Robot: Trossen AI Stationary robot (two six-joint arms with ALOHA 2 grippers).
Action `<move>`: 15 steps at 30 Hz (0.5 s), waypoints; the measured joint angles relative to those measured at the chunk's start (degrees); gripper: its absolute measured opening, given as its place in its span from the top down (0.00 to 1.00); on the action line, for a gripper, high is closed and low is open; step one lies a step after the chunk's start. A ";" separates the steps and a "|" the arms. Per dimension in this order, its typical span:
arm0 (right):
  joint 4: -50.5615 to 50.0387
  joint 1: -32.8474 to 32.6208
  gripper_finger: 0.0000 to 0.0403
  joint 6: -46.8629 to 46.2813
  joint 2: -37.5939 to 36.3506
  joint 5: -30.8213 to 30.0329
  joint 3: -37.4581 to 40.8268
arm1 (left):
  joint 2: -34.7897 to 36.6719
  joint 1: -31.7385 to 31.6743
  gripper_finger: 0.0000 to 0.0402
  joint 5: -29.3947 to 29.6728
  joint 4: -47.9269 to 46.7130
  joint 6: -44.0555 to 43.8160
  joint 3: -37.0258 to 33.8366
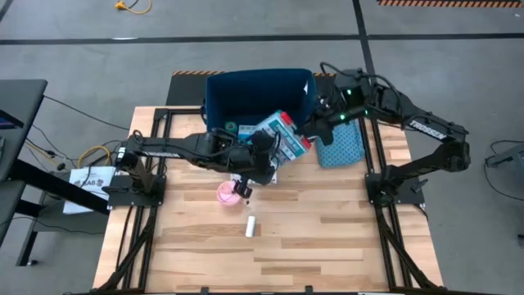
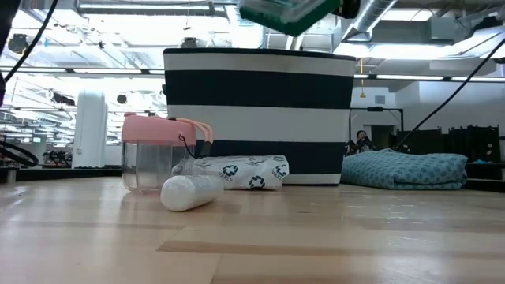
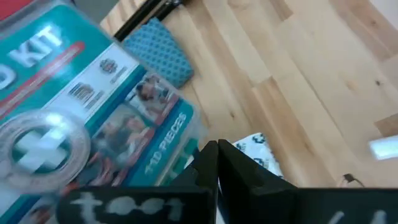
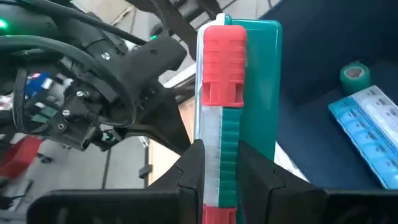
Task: Pick & place medical supplies in basket/bin
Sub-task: Put the first aid kit into the blue bin
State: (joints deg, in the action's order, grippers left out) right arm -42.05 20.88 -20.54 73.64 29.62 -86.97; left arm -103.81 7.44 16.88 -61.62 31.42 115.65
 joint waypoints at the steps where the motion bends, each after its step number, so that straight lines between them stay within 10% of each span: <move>1: 0.06 0.74 0.87 0.65 0.76 0.67 -1.06 | 0.00 -0.24 1.00 0.15 -0.53 0.28 0.48; 15: -5.74 13.19 0.87 10.61 16.41 7.61 -20.06 | -0.04 -1.25 1.00 5.06 -11.56 -4.42 6.14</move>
State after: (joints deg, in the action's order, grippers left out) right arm -47.79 34.07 -9.93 90.05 37.24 -107.03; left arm -103.85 6.18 21.94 -73.19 27.00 121.78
